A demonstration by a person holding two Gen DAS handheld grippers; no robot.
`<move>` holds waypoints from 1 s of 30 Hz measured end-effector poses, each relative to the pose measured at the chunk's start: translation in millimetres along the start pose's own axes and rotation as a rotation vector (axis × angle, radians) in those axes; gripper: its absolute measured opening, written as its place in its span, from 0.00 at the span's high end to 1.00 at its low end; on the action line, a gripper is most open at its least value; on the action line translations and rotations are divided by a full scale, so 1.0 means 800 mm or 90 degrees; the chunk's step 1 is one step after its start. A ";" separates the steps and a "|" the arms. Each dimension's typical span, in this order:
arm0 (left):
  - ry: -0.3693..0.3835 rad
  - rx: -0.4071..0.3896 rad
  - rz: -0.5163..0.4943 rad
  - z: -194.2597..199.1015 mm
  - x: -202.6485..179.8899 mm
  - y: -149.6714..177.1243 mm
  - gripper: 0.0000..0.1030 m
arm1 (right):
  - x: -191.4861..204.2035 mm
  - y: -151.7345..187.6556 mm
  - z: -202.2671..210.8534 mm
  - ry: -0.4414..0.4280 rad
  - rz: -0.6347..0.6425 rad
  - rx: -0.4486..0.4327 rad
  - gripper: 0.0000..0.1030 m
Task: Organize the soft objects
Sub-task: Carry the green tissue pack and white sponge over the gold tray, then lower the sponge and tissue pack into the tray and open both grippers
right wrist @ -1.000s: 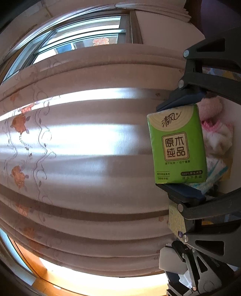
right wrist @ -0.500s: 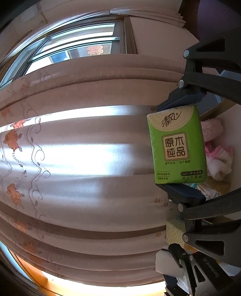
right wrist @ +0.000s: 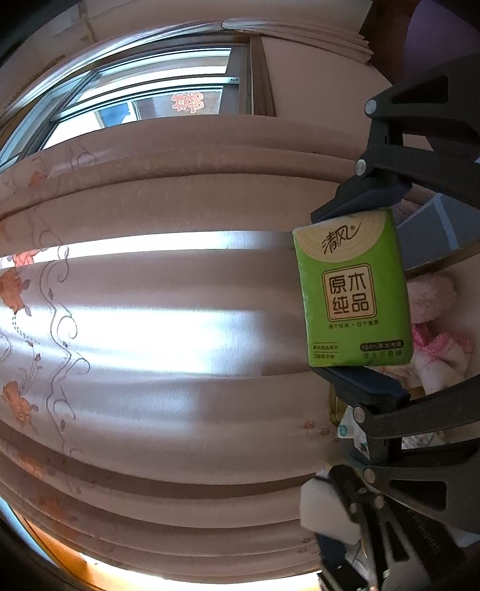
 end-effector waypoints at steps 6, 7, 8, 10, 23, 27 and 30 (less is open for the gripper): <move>0.002 0.026 -0.005 -0.017 -0.012 -0.001 0.44 | -0.002 -0.006 -0.016 -0.005 0.003 0.010 0.29; 0.004 0.030 -0.005 -0.020 -0.014 -0.001 0.44 | -0.002 -0.006 -0.020 -0.006 0.003 0.016 0.29; 0.005 0.035 -0.004 -0.021 -0.015 -0.001 0.44 | -0.001 -0.006 -0.025 -0.009 0.004 0.023 0.29; 0.005 0.040 -0.003 -0.024 -0.018 -0.002 0.44 | -0.001 -0.006 -0.034 -0.014 -0.001 0.035 0.29; 0.044 0.095 -0.020 -0.047 -0.050 0.012 0.45 | 0.012 0.001 -0.110 -0.091 -0.036 0.185 0.29; 0.062 0.099 -0.044 -0.047 -0.067 0.016 0.45 | 0.023 0.022 -0.135 -0.132 -0.030 0.262 0.29; 0.065 0.096 -0.068 -0.048 -0.076 0.017 0.45 | 0.027 0.036 -0.146 -0.152 -0.040 0.304 0.29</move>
Point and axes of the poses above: each gripper's, at about its wrist camera, not at the fingertips, and z roughly against the way its jaws point, x to its left, y to its underside, the point moved 5 cm from there along -z, roughly the way its jaws point, and after that the axes turned 10 degrees about -x, right-handed, at the moved point
